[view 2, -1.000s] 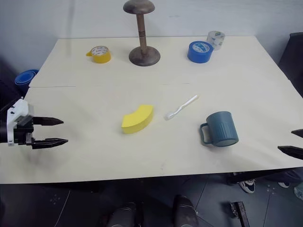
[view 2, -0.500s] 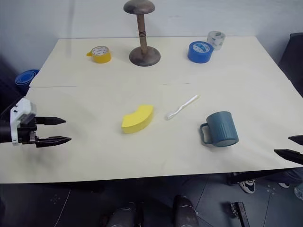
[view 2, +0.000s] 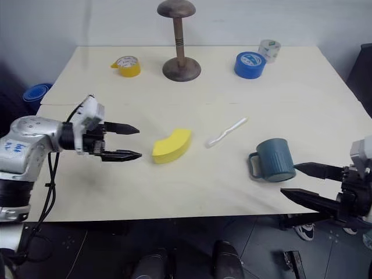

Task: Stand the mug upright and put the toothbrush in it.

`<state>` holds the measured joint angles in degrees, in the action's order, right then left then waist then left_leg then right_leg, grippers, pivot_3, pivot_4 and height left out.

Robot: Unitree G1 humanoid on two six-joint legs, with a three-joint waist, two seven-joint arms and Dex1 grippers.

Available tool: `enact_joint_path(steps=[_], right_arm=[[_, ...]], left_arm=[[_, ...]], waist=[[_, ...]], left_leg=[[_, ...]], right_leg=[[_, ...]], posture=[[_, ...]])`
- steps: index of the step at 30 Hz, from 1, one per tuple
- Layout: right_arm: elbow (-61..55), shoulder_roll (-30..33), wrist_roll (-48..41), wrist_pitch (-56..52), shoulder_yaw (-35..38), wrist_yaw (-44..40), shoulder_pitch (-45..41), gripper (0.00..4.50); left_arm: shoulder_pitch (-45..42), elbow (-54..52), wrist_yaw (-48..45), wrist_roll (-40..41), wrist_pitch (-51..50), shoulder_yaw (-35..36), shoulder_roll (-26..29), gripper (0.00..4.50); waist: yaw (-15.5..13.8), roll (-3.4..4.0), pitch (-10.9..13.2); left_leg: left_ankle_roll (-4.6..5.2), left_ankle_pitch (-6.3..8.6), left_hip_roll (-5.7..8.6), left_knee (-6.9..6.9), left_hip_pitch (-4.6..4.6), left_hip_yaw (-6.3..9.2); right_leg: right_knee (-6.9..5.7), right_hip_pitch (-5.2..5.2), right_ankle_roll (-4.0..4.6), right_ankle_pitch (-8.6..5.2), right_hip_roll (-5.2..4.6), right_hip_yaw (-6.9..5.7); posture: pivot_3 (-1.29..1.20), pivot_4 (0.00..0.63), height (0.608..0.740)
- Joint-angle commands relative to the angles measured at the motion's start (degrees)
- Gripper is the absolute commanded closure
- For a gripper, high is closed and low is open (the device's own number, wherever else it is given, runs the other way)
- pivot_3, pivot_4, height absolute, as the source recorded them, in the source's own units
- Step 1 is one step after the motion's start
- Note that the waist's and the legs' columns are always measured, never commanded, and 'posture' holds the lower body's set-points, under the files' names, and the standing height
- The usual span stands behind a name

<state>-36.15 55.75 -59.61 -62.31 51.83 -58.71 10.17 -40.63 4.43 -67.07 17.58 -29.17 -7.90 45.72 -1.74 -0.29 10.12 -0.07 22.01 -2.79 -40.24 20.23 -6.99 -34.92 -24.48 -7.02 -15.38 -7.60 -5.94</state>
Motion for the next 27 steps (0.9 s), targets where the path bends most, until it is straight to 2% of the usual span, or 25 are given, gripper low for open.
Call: enact_joint_path(steps=[1,12,16,18,20,24,27], right_arm=[[-3.6,-0.5,-6.4,-1.0,2.4,5.6,-0.2,0.03],[-5.2,0.5,-14.7,1.2,2.6,14.0,2.1,0.03],[-4.8,1.3,-15.3,2.0,2.2,14.9,2.2,0.0],[-4.6,1.6,-15.0,2.6,2.2,14.5,2.5,0.0],[-4.2,1.8,-14.5,3.2,1.5,14.4,2.2,0.0],[-3.9,2.3,-13.5,4.5,-0.5,13.7,1.8,0.0],[-3.2,2.6,-11.9,6.0,-3.7,13.3,0.7,0.0]], left_arm=[[-2.2,6.0,2.5,-6.2,6.0,-3.3,-2.5,0.0],[-2.1,13.4,2.2,-7.7,13.7,-4.0,-11.8,0.0],[-2.4,16.1,3.0,-8.4,14.6,-3.2,-13.0,0.86],[-2.7,17.2,4.3,-9.1,14.6,-2.7,-13.2,1.56],[-2.5,17.4,5.0,-9.4,14.6,-2.2,-13.0,2.07],[-1.3,15.6,6.5,-9.3,13.2,-0.4,-11.5,2.21],[0.7,12.0,9.4,-8.9,9.2,3.6,-7.7,2.21]], waist=[[0.0,-0.08,0.0],[0.2,-0.27,0.1],[0.2,-0.27,0.1],[0.1,-0.28,0.1],[0.1,-0.29,0.1],[0.2,-0.29,0.1],[0.5,-0.3,0.1]], left_leg=[[0.0,0.0,0.01,-0.05,0.0,0.03],[0.04,0.0,0.0,-0.09,0.09,0.06],[0.04,0.0,0.0,-0.09,0.08,0.08],[0.04,0.0,0.0,-0.09,0.08,0.08],[0.05,0.0,0.0,-0.1,0.08,0.1],[0.05,0.0,0.0,-0.1,0.08,0.09],[0.05,0.0,-0.02,-0.1,0.08,0.12]], right_leg=[[-0.02,0.03,0.0,0.0,0.01,0.0],[0.04,0.0,0.0,0.0,0.0,-0.02],[0.01,-0.01,-0.01,0.0,0.0,-0.02],[0.02,0.0,-0.01,0.0,0.0,-0.02],[0.01,0.01,-0.01,0.0,-0.01,-0.02],[0.01,0.01,-0.01,0.0,-0.01,-0.02],[0.0,0.0,-0.01,0.0,0.0,-0.03]], posture=[[0.0,0.15,0.74],[0.0,0.15,0.74],[0.0,0.15,0.74],[0.0,0.15,0.74],[0.0,0.15,0.74],[0.0,0.15,0.74],[0.0,0.15,0.74]])
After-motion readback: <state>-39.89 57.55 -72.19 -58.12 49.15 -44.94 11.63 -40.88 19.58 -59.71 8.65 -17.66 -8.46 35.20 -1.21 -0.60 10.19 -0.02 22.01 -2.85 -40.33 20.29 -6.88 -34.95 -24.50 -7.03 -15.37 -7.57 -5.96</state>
